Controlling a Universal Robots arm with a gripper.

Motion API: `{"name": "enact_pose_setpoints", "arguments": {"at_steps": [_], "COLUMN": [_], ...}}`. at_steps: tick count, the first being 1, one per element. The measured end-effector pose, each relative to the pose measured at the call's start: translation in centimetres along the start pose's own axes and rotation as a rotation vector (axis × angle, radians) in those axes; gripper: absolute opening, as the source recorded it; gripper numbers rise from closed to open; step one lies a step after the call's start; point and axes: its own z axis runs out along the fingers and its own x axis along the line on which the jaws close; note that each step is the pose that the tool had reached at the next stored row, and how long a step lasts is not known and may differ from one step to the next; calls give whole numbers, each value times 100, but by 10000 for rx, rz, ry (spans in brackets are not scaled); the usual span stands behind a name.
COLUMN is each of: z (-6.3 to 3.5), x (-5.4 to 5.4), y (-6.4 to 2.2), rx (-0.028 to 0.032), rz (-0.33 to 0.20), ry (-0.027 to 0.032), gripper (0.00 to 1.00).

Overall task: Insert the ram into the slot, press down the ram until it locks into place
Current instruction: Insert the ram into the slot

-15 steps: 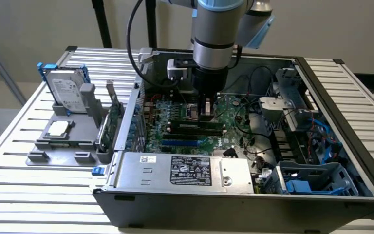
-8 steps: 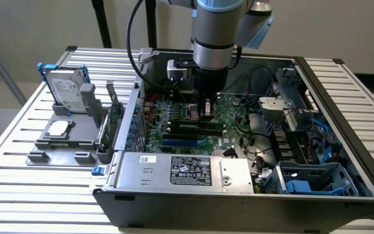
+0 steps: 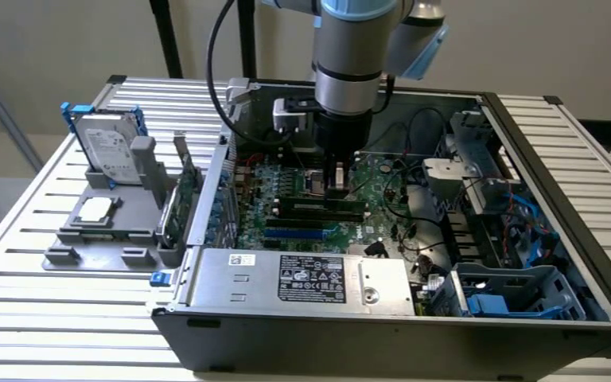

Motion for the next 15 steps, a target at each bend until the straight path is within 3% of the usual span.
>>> {"name": "enact_pose_setpoints", "arguments": {"at_steps": [6, 15], "z": [8, 22], "x": [-1, -1], "y": [17, 32], "rx": [56, 91], "rz": [3, 5], "ry": [-3, -2], "gripper": [13, 13]}}
